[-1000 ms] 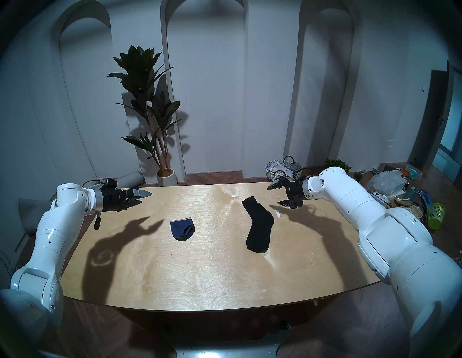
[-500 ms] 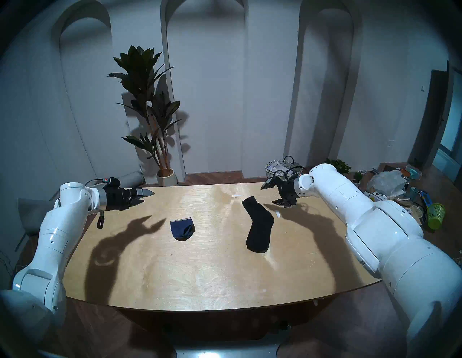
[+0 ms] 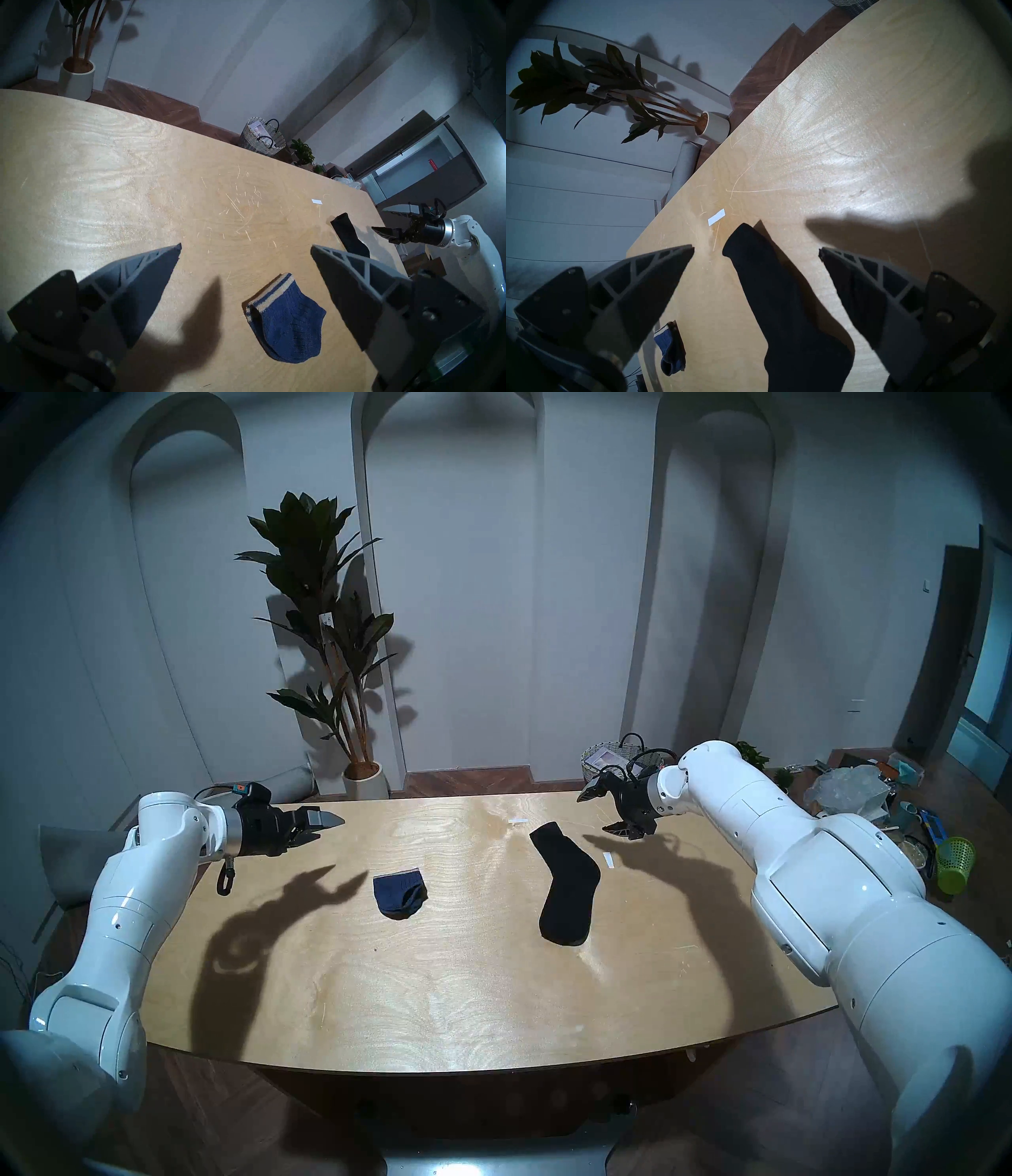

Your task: Fold socks in half once and place them neatly on the table

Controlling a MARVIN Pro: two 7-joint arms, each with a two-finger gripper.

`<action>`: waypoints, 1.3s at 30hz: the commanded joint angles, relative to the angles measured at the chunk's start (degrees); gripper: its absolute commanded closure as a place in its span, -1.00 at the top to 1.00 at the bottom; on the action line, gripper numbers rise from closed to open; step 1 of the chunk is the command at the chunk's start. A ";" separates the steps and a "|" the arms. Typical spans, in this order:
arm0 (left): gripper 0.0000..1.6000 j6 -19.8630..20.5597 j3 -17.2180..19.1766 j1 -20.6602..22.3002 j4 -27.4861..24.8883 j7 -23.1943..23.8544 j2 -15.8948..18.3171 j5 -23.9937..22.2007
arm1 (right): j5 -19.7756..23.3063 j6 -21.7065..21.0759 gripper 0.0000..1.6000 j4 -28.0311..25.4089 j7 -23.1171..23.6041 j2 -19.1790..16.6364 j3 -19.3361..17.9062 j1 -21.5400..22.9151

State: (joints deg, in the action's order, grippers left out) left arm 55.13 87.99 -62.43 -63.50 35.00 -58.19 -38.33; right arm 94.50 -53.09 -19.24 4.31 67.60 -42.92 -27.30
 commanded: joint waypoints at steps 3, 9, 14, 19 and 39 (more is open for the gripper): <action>1.00 -0.13 -1.06 -0.51 -1.97 -1.00 -0.44 -0.44 | -0.52 1.51 1.00 1.46 2.04 1.93 0.16 -0.85; 1.00 -0.13 -1.79 -0.84 -2.40 -2.34 -0.60 -0.76 | -1.33 2.61 1.00 2.43 2.65 3.45 0.26 -1.13; 1.00 -0.13 -2.03 -1.06 -2.51 -3.35 -0.79 -1.07 | -1.84 4.07 1.00 3.03 3.11 4.75 0.21 -1.56; 1.00 -0.13 -1.96 -1.40 -2.33 -4.48 -0.94 -1.38 | -2.62 5.35 1.00 3.33 3.19 6.15 0.47 -1.95; 1.00 -0.13 -0.38 -2.54 -2.41 -8.44 -0.37 -2.83 | -5.78 10.49 1.00 3.85 4.23 9.74 2.67 -3.02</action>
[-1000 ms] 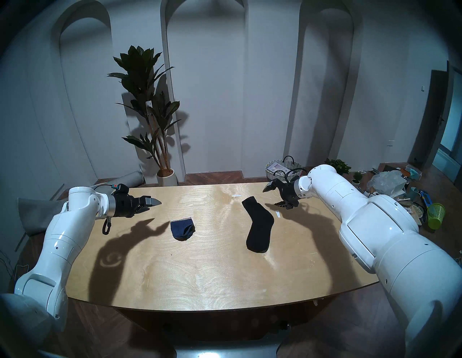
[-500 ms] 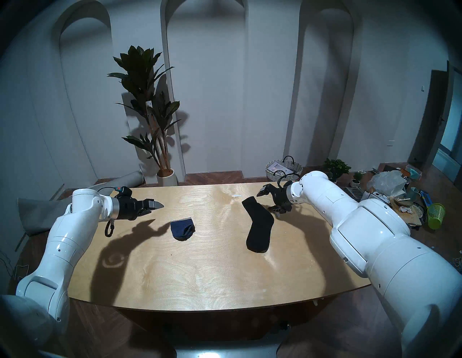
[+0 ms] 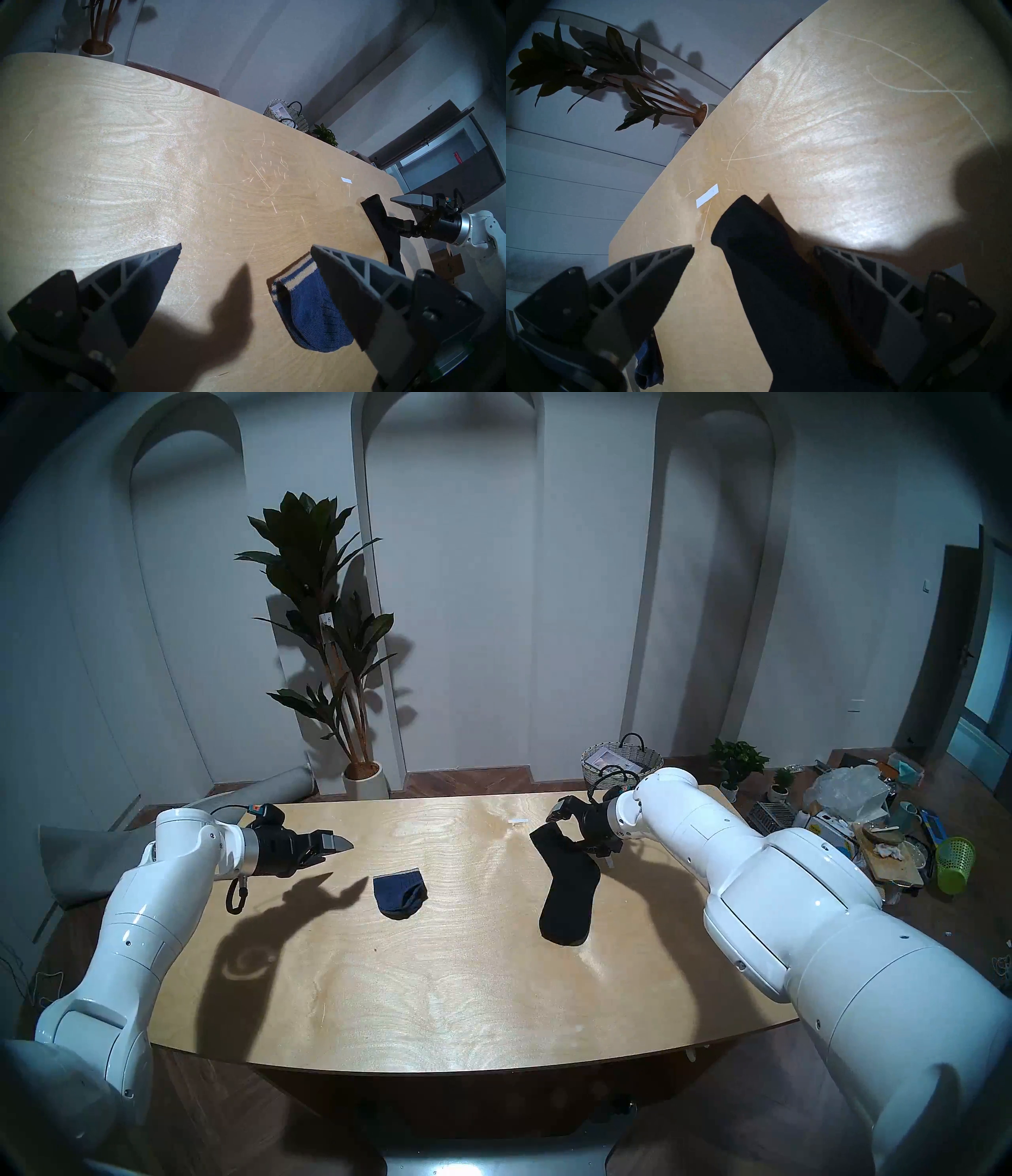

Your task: Fold socks in half once and place them neatly on the table

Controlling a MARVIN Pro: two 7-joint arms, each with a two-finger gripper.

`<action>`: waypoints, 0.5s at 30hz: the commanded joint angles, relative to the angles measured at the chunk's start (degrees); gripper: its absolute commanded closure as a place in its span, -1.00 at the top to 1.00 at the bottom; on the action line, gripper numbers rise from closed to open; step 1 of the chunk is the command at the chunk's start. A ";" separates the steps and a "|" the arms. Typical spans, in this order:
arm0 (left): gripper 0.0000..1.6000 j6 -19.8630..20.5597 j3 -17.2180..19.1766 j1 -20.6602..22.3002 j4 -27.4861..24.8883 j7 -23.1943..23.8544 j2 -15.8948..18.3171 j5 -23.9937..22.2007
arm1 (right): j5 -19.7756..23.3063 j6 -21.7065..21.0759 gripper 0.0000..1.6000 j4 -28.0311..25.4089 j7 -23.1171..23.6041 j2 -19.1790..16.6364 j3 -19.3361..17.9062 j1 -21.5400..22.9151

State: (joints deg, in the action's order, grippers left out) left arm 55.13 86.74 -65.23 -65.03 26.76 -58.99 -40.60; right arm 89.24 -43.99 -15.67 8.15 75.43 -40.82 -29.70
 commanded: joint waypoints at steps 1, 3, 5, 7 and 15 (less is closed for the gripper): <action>1.00 -0.13 0.94 0.18 -0.89 -0.39 0.43 -0.67 | -0.70 1.62 1.00 0.34 0.47 2.01 0.75 -0.73; 1.00 -0.13 1.04 0.00 -0.90 -0.72 0.41 -0.82 | -0.95 2.04 1.00 0.46 0.66 2.11 0.98 -0.90; 1.00 -0.13 1.12 -0.19 -0.91 -1.10 0.36 -1.00 | -1.27 2.50 1.00 0.60 0.89 2.18 1.26 -1.08; 1.00 -0.13 1.20 -0.35 -0.93 -1.50 0.29 -1.18 | -1.53 2.98 1.00 0.76 1.20 2.24 1.49 -1.22; 1.00 -0.13 1.17 -0.75 -1.07 -2.82 -0.29 -1.93 | -2.70 4.46 0.15 1.74 2.36 1.95 2.63 -1.42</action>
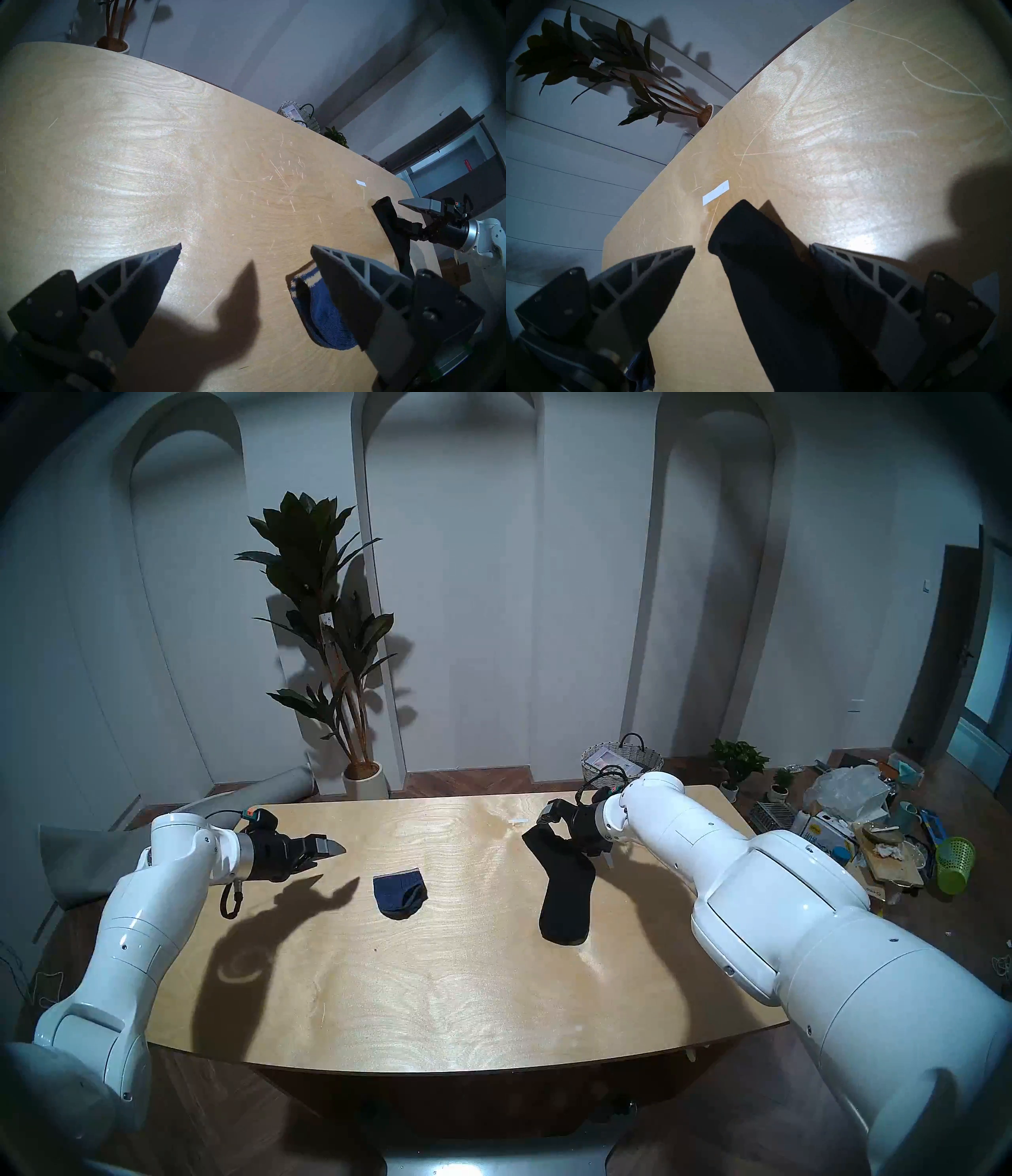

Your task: Fold socks in half once and place them neatly on the table

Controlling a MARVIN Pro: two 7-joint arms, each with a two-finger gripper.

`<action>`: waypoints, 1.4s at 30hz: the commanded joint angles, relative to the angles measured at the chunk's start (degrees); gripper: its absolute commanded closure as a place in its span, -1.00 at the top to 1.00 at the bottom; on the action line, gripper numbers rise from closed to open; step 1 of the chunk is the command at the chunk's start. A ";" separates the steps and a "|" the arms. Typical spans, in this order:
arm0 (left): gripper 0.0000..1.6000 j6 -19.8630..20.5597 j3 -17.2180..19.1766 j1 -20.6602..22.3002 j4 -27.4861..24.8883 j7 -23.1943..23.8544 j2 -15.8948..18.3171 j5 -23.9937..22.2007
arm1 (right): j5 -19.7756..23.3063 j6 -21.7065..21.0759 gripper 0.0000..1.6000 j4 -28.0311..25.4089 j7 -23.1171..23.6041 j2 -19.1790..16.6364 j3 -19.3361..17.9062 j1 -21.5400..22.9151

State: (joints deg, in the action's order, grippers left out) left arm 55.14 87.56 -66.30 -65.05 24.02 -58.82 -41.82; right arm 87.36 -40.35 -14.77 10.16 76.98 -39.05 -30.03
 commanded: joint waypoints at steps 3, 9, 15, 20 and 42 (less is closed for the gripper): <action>1.00 -0.14 0.23 0.16 -1.15 -0.56 -0.72 -0.96 | -1.41 1.14 -0.16 1.33 0.44 0.43 1.40 -1.09; 1.00 -0.14 0.32 -0.11 -1.25 -1.54 -1.29 -1.50 | -2.05 1.93 -0.93 1.86 1.34 0.48 2.04 -1.04; 1.00 -0.14 0.67 -0.46 -1.37 -2.73 -1.80 -2.13 | -2.57 2.42 -1.00 2.18 2.76 0.11 2.51 -0.15; 1.00 -0.14 1.25 -0.76 -1.40 -3.51 -1.96 -2.68 | -3.03 2.41 -1.00 2.32 3.85 -0.34 2.88 0.82; 1.00 -0.14 3.70 -3.93 -2.29 -7.09 -3.80 -5.41 | -9.48 7.76 -1.00 0.70 9.06 -1.99 8.37 2.34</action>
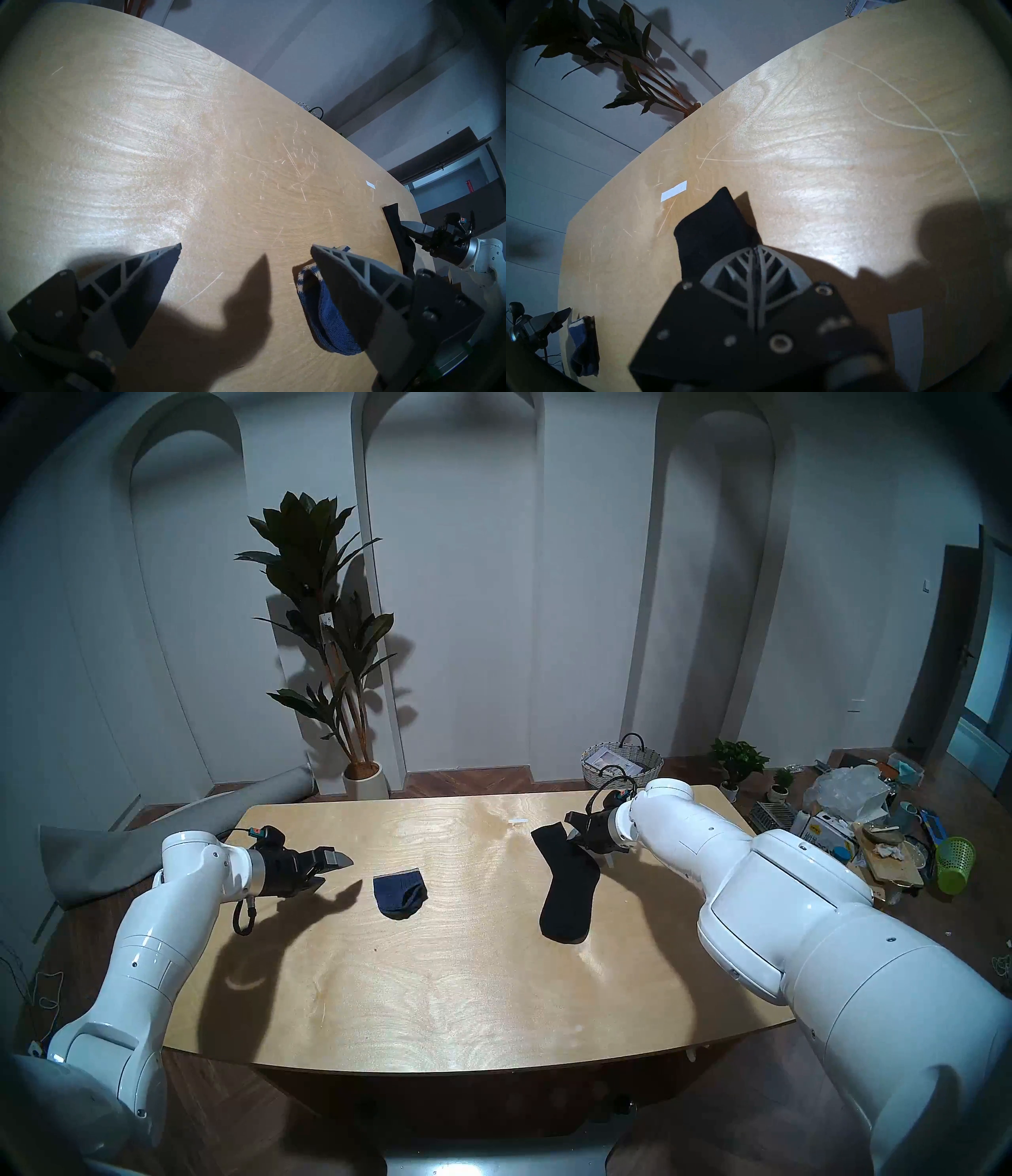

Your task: Fold socks in half once and place them neatly on the table

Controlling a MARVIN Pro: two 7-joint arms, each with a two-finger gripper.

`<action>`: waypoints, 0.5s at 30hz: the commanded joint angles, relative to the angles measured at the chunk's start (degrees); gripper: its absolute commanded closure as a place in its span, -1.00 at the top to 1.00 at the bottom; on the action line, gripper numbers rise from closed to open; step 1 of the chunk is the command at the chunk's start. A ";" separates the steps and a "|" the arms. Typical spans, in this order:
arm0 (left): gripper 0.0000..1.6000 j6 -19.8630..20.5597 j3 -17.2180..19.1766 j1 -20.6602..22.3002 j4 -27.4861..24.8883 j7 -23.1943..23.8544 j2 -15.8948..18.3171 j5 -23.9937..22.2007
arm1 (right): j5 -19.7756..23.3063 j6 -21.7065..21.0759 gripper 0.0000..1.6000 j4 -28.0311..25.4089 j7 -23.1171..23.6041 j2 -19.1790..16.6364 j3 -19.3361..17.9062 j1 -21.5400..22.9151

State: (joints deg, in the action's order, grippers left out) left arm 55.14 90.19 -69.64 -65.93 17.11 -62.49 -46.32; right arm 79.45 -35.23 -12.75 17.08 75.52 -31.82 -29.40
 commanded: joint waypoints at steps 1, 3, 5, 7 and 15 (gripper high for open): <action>1.00 -0.14 1.06 -0.58 -1.42 -0.17 -0.13 -0.91 | -1.56 2.64 -1.00 -1.32 2.14 -0.52 1.14 1.72; 1.00 -0.14 1.54 -1.26 -1.78 -0.64 -0.38 -1.33 | -2.26 3.72 -1.00 -1.81 3.31 -0.73 1.66 1.99; 1.00 -0.14 1.90 -1.75 -2.13 -0.97 -0.60 -1.68 | -2.77 4.55 -1.00 -2.15 4.25 -0.91 2.03 2.21; 1.00 -0.14 2.29 -2.21 -2.53 -1.26 -0.79 -2.04 | -3.29 5.34 -1.00 -2.51 5.32 -1.14 2.37 2.46; 1.00 -0.14 3.64 -3.98 -4.50 -2.50 -1.62 -3.39 | -5.37 8.40 -1.00 -3.47 9.73 -2.11 3.97 2.50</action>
State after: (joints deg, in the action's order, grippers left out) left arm 55.09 92.91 -72.45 -68.45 14.89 -63.67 -48.79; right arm 75.09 -29.91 -14.93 23.18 74.21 -28.38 -28.57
